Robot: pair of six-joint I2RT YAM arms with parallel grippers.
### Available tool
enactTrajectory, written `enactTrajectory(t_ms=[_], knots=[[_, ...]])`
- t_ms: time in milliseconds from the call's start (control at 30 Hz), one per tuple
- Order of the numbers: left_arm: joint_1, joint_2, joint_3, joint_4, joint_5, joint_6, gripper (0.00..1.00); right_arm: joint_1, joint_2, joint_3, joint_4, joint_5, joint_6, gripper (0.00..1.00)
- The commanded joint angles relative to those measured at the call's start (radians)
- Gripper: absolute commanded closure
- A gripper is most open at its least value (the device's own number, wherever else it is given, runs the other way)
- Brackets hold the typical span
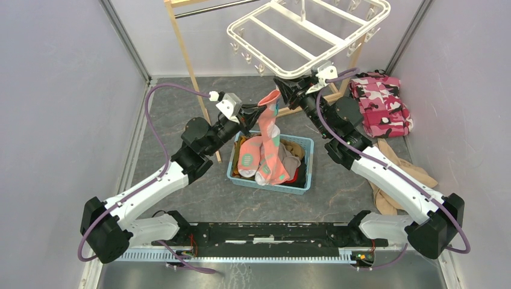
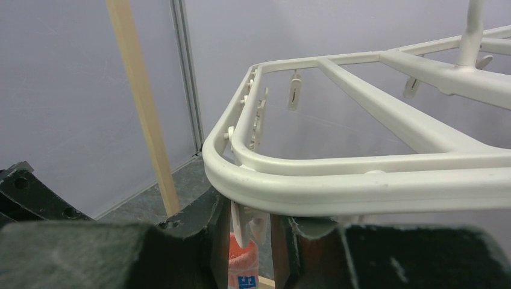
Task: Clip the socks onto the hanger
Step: Open the clamp at the hanger, then clamp the sock onto the hanger.
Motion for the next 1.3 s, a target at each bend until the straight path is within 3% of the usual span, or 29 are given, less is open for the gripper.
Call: enactTrajectory(t_ms=[0, 833, 1267], knots=[[-0.004, 0.007, 0.05, 0.068, 0.004, -0.055, 0.98, 0.003, -0.008, 0.016, 0.005, -0.008, -0.01, 1.0], [-0.002, -0.008, 0.049, 0.119, 0.028, -0.113, 0.98, 0.003, -0.022, -0.003, 0.029, -0.05, -0.03, 1.0], [0.037, 0.005, 0.035, 0.201, 0.092, -0.241, 0.98, 0.003, -0.031, -0.012, 0.039, -0.086, -0.031, 1.0]])
